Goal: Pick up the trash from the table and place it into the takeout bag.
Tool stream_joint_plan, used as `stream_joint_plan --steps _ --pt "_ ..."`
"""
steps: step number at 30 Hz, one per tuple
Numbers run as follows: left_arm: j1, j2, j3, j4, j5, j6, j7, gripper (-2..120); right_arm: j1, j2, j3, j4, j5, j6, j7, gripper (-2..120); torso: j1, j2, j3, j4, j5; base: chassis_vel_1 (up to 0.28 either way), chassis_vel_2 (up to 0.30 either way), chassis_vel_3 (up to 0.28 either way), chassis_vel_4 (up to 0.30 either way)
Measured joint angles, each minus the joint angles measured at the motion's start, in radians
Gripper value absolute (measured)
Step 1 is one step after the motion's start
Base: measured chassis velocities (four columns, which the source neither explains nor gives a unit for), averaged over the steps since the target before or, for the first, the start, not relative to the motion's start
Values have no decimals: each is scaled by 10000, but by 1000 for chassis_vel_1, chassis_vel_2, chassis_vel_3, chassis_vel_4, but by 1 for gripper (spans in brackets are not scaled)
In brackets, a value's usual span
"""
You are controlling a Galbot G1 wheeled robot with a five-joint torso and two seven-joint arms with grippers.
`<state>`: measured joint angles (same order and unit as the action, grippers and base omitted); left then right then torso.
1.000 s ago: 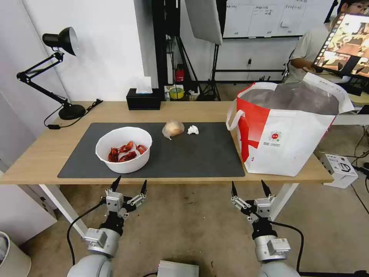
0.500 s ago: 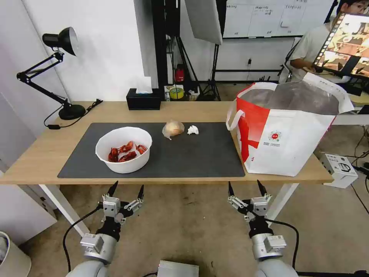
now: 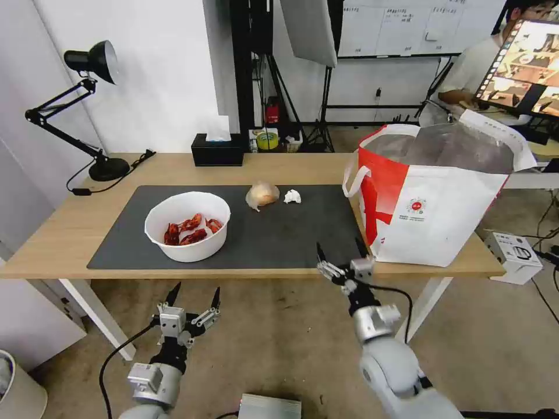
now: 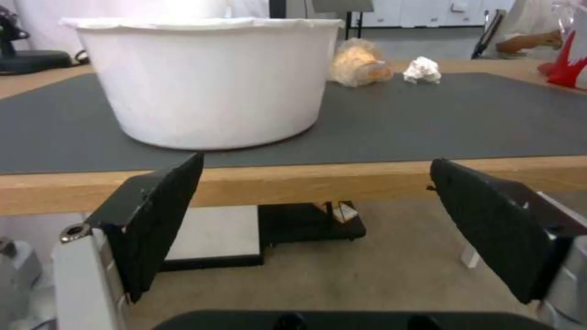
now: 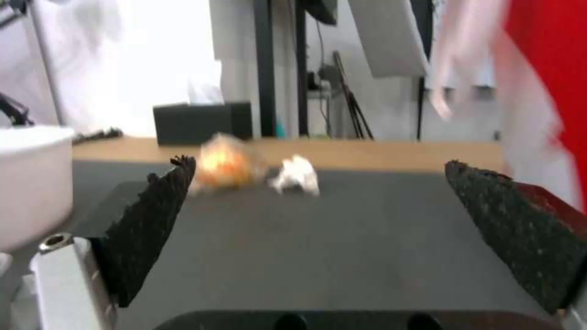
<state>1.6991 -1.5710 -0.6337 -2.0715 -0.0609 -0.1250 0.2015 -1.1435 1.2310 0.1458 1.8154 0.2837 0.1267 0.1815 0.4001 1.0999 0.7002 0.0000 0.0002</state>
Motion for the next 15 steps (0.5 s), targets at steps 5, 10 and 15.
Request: stream_joint_plan --steps 5,10,15 --pt "122 -113 -115 -101 42 -90 -2 100 1431 -110 -599 -812 379 -235 173 100 0 0 0 0 -2 0 0 0 0" --pt "197 -204 -234 -205 53 -156 -2 100 2640 -79 -1133 -1754 843 -416 357 100 0 0 0 0 -3 0 0 0 0" --pt "342 -230 -360 -340 40 -248 -1 100 4095 169 -1649 -2761 1401 -965 676 100 0 0 0 0 -2 0 0 0 0"
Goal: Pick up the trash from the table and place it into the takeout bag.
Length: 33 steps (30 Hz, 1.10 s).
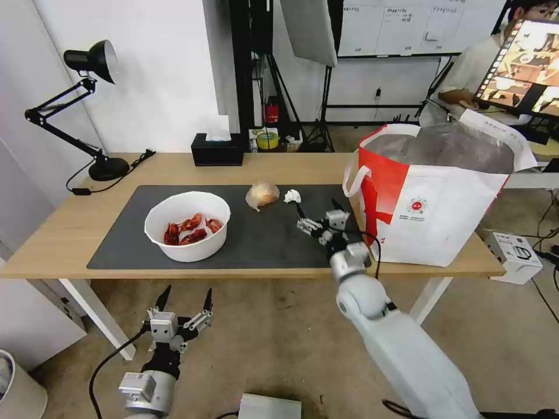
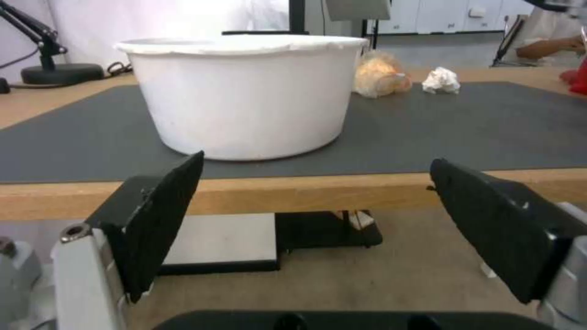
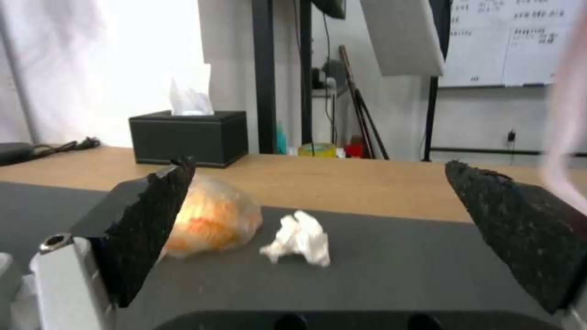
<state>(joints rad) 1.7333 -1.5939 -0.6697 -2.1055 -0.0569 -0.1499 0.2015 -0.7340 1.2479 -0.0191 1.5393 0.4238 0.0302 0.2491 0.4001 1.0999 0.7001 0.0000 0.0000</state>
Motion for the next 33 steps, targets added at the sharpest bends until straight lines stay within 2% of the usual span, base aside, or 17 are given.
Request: stream_joint_plan --steps 3,8,11,15,26,33 --pt "52 0 -75 -80 -20 -43 0 100 1022 70 -360 -608 120 -505 95 100 0 -1 -1 1 -2 0 0 0 0" --pt "84 1 -104 -190 -38 -50 0 100 1893 66 -722 -1212 432 -1200 106 100 0 0 -1 0 -1 0 0 0 0" --pt "123 1 -108 -221 -39 -67 -3 100 2630 148 -1153 -1767 1104 -2189 508 100 1 0 0 0 0 0 0 0 0" --pt "217 4 -107 -220 -37 -132 -3 100 3326 336 -1368 -2467 1876 -2930 880 100 0 0 -1 1 0 0 0 0 0" --pt "303 8 -22 -171 28 -202 -2 100 4653 727 -2062 -4266 2757 -3431 548 100 0 0 -1 0 1 0 0 0 0" --pt "205 11 -24 -48 49 -206 1 100 5191 1196 -2297 -5598 2642 -3436 -76 100 0 0 -1 0 0 0 0 0 0"
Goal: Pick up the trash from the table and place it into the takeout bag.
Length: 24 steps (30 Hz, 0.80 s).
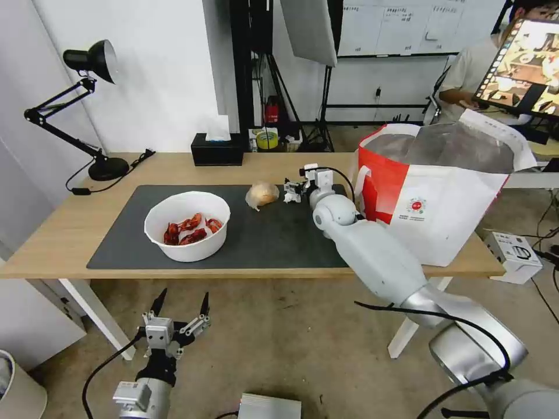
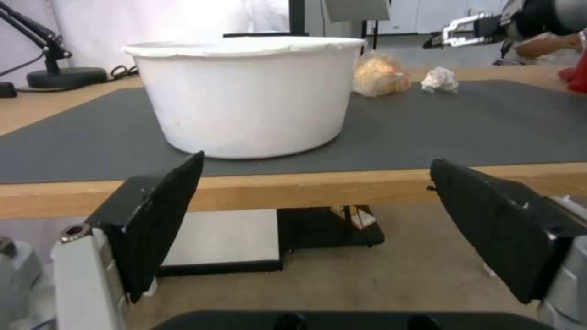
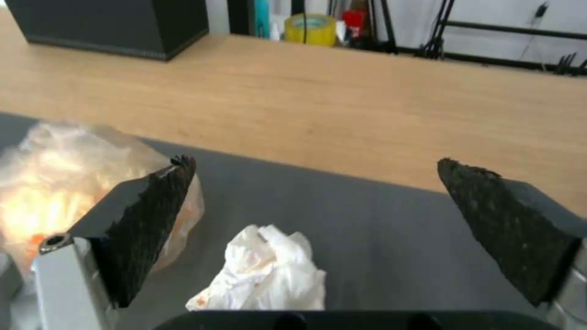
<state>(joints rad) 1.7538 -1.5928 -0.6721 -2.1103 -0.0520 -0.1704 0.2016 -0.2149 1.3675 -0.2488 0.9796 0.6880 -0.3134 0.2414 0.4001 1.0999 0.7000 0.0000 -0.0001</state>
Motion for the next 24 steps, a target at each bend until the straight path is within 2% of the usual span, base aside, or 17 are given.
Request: stream_joint_plan --steps 5,8,16,18,19,22,23,24 --pt "-31 1 -15 29 -4 0 0 100 13 118 -1 -207 -134 54 -112 100 0 0 0 0 0 0 0 0 0" --pt "-147 3 -41 183 -27 -1 0 100 -180 574 161 -998 -751 408 -329 100 -1 0 0 1 1 0 0 0 0" --pt "-198 5 -38 297 -51 -7 3 100 -335 679 305 -1373 -955 598 -419 99 -1 1 0 -1 0 0 0 0 0" --pt "-219 7 -39 325 -53 -20 6 100 -365 670 324 -1386 -956 612 -440 91 -2 1 0 0 1 0 0 0 0" --pt "-219 7 -39 325 -53 -20 6 100 -365 670 324 -1386 -956 612 -440 91 -2 1 0 0 1 0 0 0 0" --pt "-243 8 -30 328 -55 -24 12 100 -365 645 362 -1423 -941 629 -476 74 -2 1 -1 0 1 0 0 0 0" --pt "-243 8 -30 328 -55 -24 12 100 -365 645 362 -1423 -941 629 -476 74 -2 1 -1 0 1 0 0 0 0" --pt "-243 8 -30 328 -55 -23 12 100 -366 630 380 -1423 -934 637 -481 68 -2 1 -1 0 1 0 0 0 0"
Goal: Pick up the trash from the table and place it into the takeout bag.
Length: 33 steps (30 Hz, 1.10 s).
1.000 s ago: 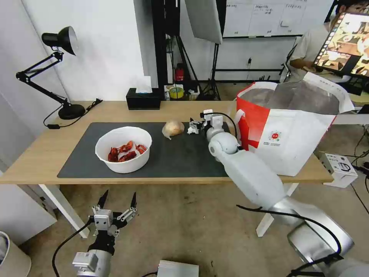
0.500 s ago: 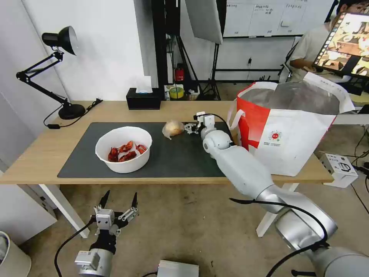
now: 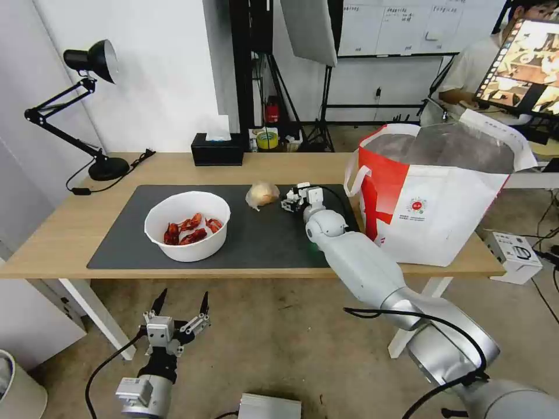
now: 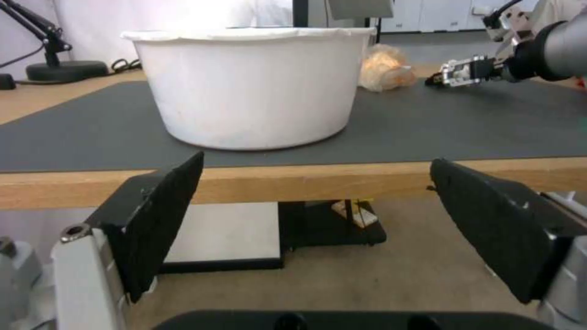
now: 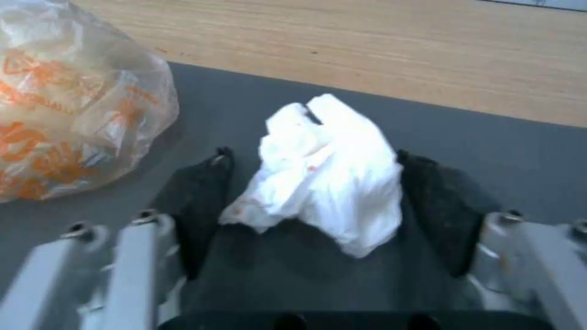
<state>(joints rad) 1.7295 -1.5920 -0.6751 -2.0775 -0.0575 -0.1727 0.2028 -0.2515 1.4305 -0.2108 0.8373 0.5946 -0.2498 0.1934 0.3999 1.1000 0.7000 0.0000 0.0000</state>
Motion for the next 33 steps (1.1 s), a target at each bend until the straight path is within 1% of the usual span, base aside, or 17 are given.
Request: stream_joint_plan --steps 2,3,5,6,8,10,13,14,17,18,19,22,25,26,29,30,33 --pt "1 0 -1 0 0 -2 2 100 -8 -22 37 19 10 9 0 60 0 0 0 0 0 0 0 0 0" --pt "1 0 -1 0 0 -2 2 100 -8 -22 37 19 10 9 0 60 0 0 0 0 0 0 0 0 0" --pt "6 -2 -4 -13 0 -3 6 100 -64 -54 59 110 15 15 0 50 0 1 0 0 0 0 0 0 0" --pt "6 -2 -4 -13 0 -3 6 100 -64 -54 59 110 15 15 0 50 0 1 0 0 0 0 0 0 0" --pt "16 -3 -3 -22 0 -5 7 100 -165 -118 66 285 19 15 2 39 1 0 0 0 0 0 0 0 0" --pt "19 -3 -2 -23 0 -7 7 100 -186 -132 66 322 20 15 3 37 0 0 0 0 0 0 0 0 0" --pt "25 -5 5 -23 3 -19 8 100 -374 -231 106 630 22 15 34 20 0 0 0 0 0 0 0 0 0" --pt "25 -5 5 -23 3 -19 8 100 -374 -231 106 630 22 15 34 20 0 0 0 0 0 0 0 0 0" --pt "23 -5 5 -17 4 -29 9 100 -532 -405 110 1037 19 46 68 6 1 0 0 0 0 0 0 0 0" --pt "23 -5 5 -17 4 -29 9 100 -532 -405 110 1037 19 46 68 6 1 0 0 0 0 0 0 0 0" --pt "17 -5 6 -13 5 -33 8 100 -596 -479 113 1207 22 85 70 1 0 0 0 0 0 0 0 0 0" --pt "-7 -5 11 2 6 -36 9 100 -771 -708 114 1721 58 310 -14 0 1 0 0 0 0 0 0 0 0" --pt "-52 -5 12 10 6 -42 9 100 -1133 -1107 95 2680 177 521 -99 0 0 0 0 0 1 0 0 0 0" --pt "-52 -5 12 10 6 -42 9 100 -1133 -1107 95 2680 177 521 -99 0 0 0 0 0 1 0 0 0 0" --pt "-133 -3 3 10 6 -43 11 100 -1657 -1682 31 4055 345 629 -137 0 1 0 0 1 1 0 0 0 0" --pt "-133 -3 3 10 6 -43 11 100 -1657 -1682 31 4055 345 629 -137 0 1 0 0 1 1 0 0 0 0" --pt "-189 2 13 -19 5 -18 13 100 -2310 -2315 -13 5261 119 1566 -699 0 0 1 0 0 2 0 0 0 0"
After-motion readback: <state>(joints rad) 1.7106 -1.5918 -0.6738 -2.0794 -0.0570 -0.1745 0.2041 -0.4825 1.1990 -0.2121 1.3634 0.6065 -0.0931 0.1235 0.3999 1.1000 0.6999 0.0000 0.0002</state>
